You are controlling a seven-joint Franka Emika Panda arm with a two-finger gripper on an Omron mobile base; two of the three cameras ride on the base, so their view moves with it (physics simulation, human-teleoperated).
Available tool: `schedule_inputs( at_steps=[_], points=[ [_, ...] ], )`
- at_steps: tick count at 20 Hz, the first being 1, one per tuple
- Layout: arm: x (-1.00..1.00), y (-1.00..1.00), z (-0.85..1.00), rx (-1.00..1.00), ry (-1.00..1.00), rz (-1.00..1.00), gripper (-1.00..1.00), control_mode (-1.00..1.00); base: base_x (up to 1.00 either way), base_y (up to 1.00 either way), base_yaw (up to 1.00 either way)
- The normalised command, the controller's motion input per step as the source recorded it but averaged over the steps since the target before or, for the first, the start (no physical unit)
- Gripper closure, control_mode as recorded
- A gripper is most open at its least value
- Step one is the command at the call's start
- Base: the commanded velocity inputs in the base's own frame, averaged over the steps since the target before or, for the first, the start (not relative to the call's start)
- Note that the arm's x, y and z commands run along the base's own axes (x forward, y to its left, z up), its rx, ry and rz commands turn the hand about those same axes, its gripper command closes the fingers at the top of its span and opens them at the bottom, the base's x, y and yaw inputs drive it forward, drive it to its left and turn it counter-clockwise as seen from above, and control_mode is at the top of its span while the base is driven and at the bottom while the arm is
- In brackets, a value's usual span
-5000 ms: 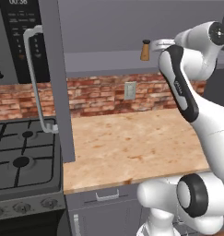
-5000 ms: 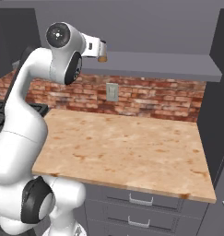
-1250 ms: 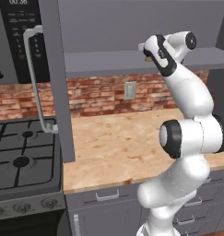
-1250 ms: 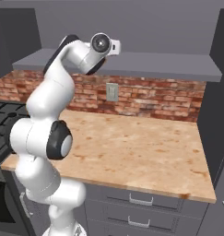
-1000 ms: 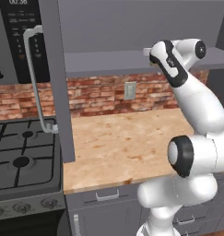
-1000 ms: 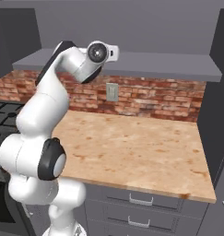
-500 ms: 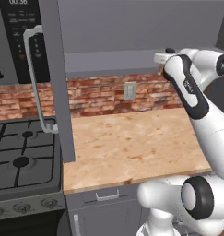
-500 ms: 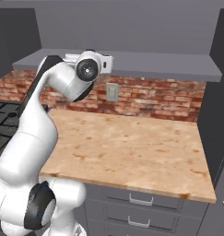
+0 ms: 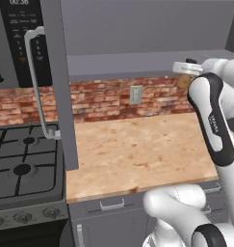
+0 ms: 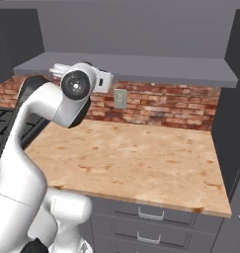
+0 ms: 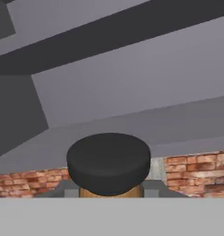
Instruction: Retrieve the shaker from the cabinet and place it next the steak on a plate on the dining table.
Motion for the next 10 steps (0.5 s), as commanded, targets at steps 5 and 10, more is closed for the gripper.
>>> schedule_inputs(
  at_steps=[5, 10],
  points=[
    [-1.0, 0.14, -0.23, -0.03, 0.31, 0.01, 1.0, -1.0, 0.0, 0.0, 0.0],
    [-1.0, 0.32, -0.57, -0.03, 0.13, 0.04, 1.0, -1.0, 0.0, 0.0, 0.0]
  ],
)
